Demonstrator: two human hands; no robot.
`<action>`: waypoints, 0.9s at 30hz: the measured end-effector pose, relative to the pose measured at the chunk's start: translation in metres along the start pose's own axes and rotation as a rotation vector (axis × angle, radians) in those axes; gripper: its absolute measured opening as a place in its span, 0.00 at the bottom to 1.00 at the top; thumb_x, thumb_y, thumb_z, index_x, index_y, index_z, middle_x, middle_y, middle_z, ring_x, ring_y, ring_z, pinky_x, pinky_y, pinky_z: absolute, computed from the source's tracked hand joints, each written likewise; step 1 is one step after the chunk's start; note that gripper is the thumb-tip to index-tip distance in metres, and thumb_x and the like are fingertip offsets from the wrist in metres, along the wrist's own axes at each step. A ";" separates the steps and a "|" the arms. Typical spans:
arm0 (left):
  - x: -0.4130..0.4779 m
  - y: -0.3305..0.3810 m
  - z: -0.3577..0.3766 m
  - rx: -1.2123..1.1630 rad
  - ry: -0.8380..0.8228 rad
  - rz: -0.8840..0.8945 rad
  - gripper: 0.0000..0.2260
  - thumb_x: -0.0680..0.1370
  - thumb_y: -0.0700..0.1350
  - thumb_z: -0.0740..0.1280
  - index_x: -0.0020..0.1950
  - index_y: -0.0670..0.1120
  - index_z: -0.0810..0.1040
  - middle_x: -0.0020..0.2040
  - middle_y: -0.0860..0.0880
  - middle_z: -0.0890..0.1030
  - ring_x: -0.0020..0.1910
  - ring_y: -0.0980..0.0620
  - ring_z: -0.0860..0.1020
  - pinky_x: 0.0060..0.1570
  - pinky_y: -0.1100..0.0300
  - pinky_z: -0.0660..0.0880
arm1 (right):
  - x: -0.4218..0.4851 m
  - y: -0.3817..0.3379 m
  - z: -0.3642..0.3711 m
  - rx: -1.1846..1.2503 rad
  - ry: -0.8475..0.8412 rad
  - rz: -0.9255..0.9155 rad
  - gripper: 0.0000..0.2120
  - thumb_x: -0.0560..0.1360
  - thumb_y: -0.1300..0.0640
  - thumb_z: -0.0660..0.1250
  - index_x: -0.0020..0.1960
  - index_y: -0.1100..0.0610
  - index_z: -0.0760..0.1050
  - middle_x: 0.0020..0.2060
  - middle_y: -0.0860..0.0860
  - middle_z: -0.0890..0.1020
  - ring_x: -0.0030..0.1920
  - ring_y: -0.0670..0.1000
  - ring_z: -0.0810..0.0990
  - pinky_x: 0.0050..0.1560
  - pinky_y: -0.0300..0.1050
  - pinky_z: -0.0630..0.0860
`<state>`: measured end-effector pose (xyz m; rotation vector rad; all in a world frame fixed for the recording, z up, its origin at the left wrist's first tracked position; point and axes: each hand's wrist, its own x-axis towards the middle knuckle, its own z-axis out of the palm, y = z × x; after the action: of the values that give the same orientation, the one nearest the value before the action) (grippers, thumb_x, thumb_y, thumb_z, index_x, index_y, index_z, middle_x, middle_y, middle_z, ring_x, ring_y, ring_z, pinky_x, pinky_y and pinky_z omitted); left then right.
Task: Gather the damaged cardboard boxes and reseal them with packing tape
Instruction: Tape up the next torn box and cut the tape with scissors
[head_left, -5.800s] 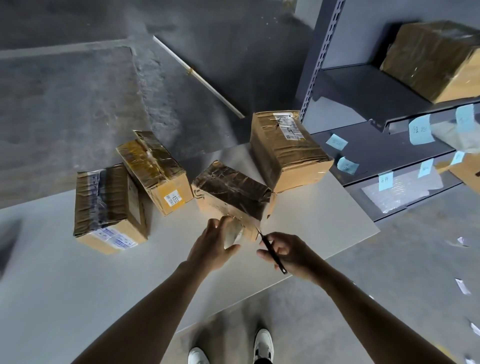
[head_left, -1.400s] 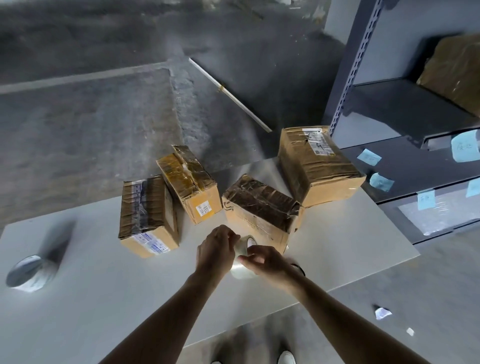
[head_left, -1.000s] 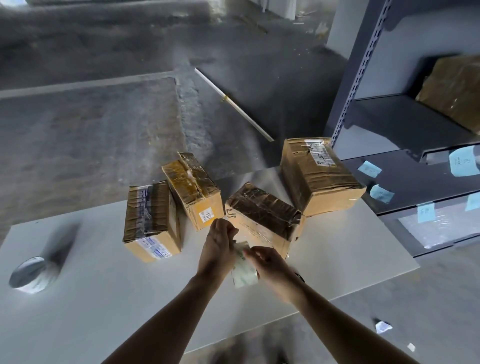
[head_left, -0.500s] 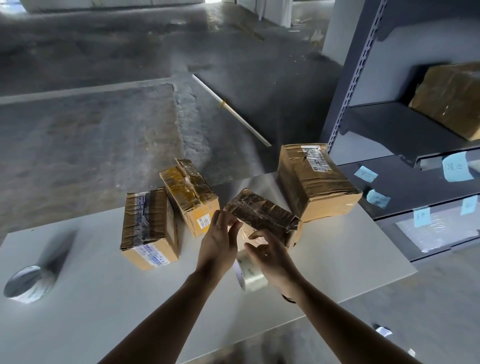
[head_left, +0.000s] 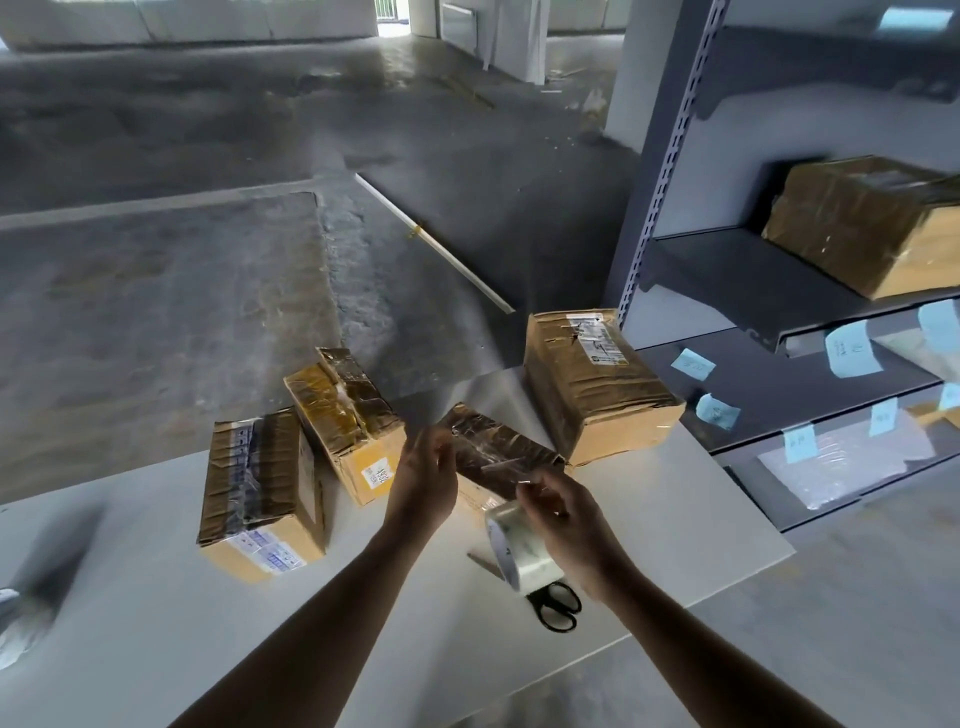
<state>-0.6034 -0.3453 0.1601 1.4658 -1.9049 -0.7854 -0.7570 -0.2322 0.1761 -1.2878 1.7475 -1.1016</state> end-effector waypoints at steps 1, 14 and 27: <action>0.003 0.001 0.006 0.021 -0.034 0.010 0.10 0.83 0.45 0.59 0.62 0.44 0.75 0.61 0.44 0.78 0.59 0.48 0.77 0.50 0.60 0.77 | 0.002 -0.004 -0.008 0.003 0.010 0.011 0.04 0.81 0.53 0.65 0.50 0.53 0.77 0.42 0.50 0.84 0.43 0.48 0.83 0.39 0.40 0.77; 0.030 0.066 0.062 0.271 -0.443 -0.127 0.24 0.85 0.52 0.53 0.80 0.46 0.57 0.81 0.41 0.51 0.79 0.41 0.48 0.76 0.49 0.46 | 0.029 -0.030 -0.077 0.270 0.183 0.188 0.05 0.81 0.55 0.65 0.47 0.51 0.77 0.36 0.53 0.83 0.36 0.50 0.78 0.34 0.42 0.70; 0.038 0.045 0.080 0.510 -0.532 -0.142 0.34 0.71 0.68 0.65 0.72 0.58 0.59 0.79 0.45 0.44 0.77 0.38 0.41 0.70 0.37 0.62 | 0.058 -0.001 -0.099 0.144 0.186 0.200 0.06 0.81 0.53 0.65 0.46 0.46 0.76 0.43 0.53 0.83 0.44 0.55 0.81 0.39 0.43 0.76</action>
<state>-0.7004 -0.3656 0.1472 1.8420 -2.5628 -0.8561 -0.8601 -0.2658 0.2136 -0.9268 1.8491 -1.2372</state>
